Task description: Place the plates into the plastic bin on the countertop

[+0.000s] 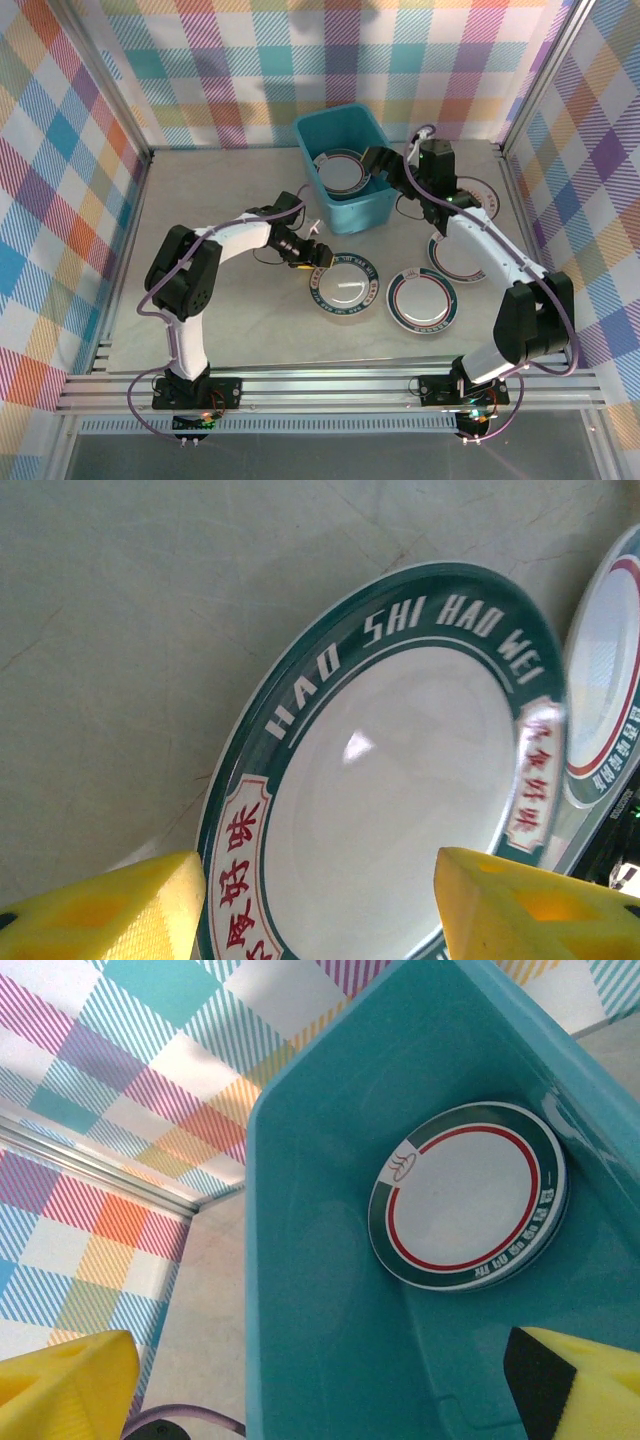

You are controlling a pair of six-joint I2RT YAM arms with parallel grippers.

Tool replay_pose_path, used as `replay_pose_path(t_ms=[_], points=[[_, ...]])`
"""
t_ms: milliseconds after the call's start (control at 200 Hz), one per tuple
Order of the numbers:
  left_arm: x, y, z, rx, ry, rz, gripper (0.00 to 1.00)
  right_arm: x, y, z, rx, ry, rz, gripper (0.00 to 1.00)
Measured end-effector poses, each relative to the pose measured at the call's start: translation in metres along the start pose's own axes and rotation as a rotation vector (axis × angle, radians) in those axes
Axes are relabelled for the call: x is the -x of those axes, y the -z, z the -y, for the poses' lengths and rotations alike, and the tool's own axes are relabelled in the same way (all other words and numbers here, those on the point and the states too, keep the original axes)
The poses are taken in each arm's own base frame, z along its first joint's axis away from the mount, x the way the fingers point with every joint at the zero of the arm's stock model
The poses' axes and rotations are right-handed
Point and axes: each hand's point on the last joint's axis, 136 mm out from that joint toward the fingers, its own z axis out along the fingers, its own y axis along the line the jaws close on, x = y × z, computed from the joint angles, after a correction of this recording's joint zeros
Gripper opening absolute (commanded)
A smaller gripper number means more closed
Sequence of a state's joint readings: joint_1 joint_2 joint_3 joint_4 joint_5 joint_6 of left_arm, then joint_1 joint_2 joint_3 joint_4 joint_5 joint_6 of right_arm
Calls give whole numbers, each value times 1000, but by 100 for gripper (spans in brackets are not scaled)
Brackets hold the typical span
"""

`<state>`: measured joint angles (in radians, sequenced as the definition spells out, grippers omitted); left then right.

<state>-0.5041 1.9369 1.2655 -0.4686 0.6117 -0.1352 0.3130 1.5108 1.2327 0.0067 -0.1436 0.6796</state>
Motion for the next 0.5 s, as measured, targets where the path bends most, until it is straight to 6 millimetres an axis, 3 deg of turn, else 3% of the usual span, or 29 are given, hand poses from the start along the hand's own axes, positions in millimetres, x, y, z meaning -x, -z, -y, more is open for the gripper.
replay_pose_path(t_ms=[500], points=[[-4,-11,-10,36,-11,-30,63,-1,3,0,1,-32,1,94]])
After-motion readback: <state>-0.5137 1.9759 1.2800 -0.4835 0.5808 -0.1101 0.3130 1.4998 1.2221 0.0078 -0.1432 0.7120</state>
